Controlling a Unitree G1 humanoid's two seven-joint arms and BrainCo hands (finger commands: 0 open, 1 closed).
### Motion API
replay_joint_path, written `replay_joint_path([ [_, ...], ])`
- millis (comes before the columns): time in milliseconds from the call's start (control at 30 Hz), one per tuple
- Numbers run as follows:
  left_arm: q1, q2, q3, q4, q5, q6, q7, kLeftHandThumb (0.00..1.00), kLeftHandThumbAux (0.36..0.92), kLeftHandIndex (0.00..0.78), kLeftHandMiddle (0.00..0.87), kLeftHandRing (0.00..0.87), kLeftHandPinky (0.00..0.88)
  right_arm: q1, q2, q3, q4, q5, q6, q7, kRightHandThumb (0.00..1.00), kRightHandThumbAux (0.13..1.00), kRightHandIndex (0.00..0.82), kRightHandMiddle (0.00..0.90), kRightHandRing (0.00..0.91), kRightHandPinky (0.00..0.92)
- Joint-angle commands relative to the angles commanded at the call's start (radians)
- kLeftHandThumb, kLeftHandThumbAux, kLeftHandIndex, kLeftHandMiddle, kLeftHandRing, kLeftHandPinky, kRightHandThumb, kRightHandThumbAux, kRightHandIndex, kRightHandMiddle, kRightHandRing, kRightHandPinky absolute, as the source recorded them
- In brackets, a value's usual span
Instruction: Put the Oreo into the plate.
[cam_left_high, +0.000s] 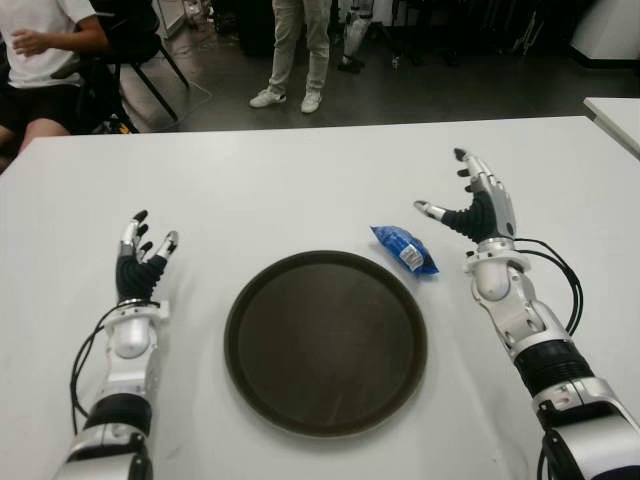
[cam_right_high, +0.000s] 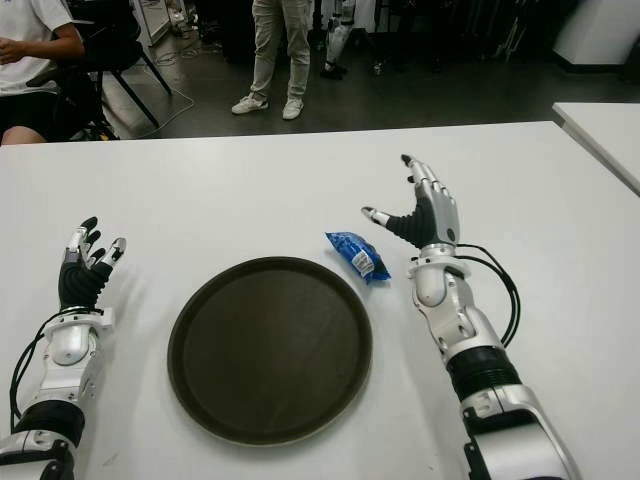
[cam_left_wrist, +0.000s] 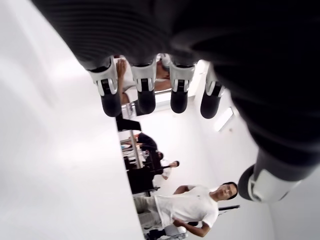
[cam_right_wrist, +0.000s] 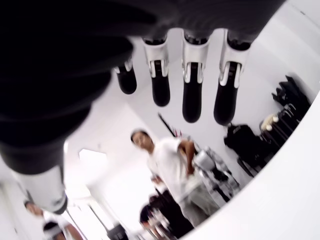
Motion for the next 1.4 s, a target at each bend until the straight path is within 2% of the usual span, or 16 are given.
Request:
replay_joint_path([
  [167, -0.003, -0.002, 0.001, 0.003, 0.0, 0.004, 0.005, 0.225, 0.605, 0.005, 0.018, 0.0, 0.0, -0.004, -0.007, 0.019, -0.026, -0.028, 0.068, 0.035, 0.087, 0.633, 0.054, 0.203, 0.242, 0.322],
  [400, -0.01, -0.009, 0.004, 0.011, -0.009, 0.008, 0.001, 0.25, 0.6, 0.01, 0.016, 0.0, 0.0, -0.016, -0.009, 0.045, -0.058, -0.059, 0.159, 0.086, 0.077, 0.623, 0.043, 0.131, 0.146, 0.179],
  [600, -0.019, -0.011, 0.002, 0.019, -0.002, 0.02, 0.016, 0.248, 0.603, 0.009, 0.014, 0.0, 0.0, -0.036, -0.011, 0.083, -0.066, -0.094, 0.216, 0.133, 0.068, 0.597, 0.041, 0.115, 0.117, 0.137],
  [833, -0.024, -0.013, -0.002, 0.022, 0.004, 0.03, 0.033, 0.251, 0.61, 0.007, 0.018, 0.0, 0.0, -0.056, -0.009, 0.121, -0.07, -0.138, 0.28, 0.174, 0.018, 0.557, 0.042, 0.132, 0.14, 0.17],
  [900, -0.024, -0.014, -0.002, 0.022, 0.003, 0.031, 0.033, 0.251, 0.611, 0.007, 0.019, 0.0, 0.0, -0.061, -0.013, 0.132, -0.071, -0.149, 0.294, 0.187, 0.007, 0.545, 0.039, 0.123, 0.128, 0.131],
  [1067, -0.026, -0.018, -0.001, 0.029, 0.002, 0.034, 0.04, 0.251, 0.608, 0.008, 0.021, 0.0, 0.0, -0.096, -0.018, 0.183, -0.071, -0.206, 0.365, 0.24, 0.001, 0.498, 0.04, 0.113, 0.115, 0.121],
  [1400, -0.023, -0.023, -0.004, 0.027, 0.004, 0.03, 0.045, 0.244, 0.607, 0.012, 0.015, 0.0, 0.0, -0.121, -0.009, 0.241, -0.113, -0.27, 0.453, 0.3, 0.0, 0.469, 0.063, 0.128, 0.129, 0.154],
])
